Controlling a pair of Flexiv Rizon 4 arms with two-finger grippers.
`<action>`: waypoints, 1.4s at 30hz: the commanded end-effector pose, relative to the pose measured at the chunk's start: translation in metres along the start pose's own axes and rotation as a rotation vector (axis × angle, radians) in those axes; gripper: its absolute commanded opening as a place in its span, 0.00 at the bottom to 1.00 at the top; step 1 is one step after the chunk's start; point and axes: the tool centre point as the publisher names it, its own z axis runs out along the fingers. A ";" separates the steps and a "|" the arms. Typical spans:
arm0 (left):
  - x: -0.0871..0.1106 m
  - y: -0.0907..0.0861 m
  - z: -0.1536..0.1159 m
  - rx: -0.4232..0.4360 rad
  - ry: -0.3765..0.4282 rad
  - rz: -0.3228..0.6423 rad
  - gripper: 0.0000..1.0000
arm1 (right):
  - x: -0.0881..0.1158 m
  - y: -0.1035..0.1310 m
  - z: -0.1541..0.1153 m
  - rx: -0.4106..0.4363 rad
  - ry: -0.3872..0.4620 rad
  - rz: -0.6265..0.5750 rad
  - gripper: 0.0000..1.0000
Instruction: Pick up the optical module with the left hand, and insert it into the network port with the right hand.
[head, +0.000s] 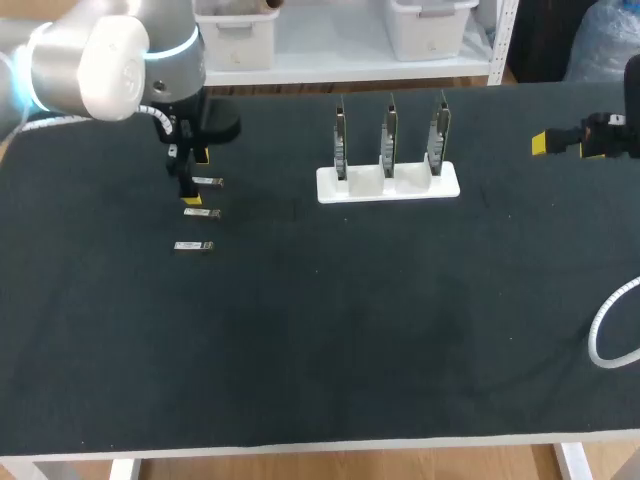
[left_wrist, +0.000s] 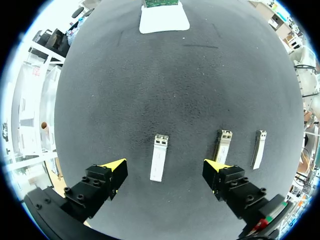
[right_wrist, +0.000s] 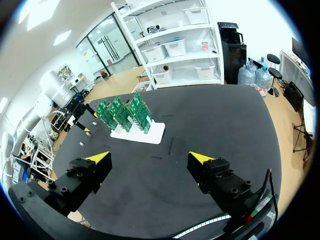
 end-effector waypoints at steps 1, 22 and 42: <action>-0.001 0.007 0.001 0.024 0.001 0.003 1.00 | 0.000 0.000 0.000 0.000 0.000 0.000 1.00; 0.005 0.011 0.007 0.041 0.032 -0.021 1.00 | 0.000 0.000 0.000 0.000 0.000 0.000 1.00; 0.010 0.009 0.012 0.065 0.029 -0.066 0.00 | 0.000 0.000 0.000 0.000 0.000 0.000 1.00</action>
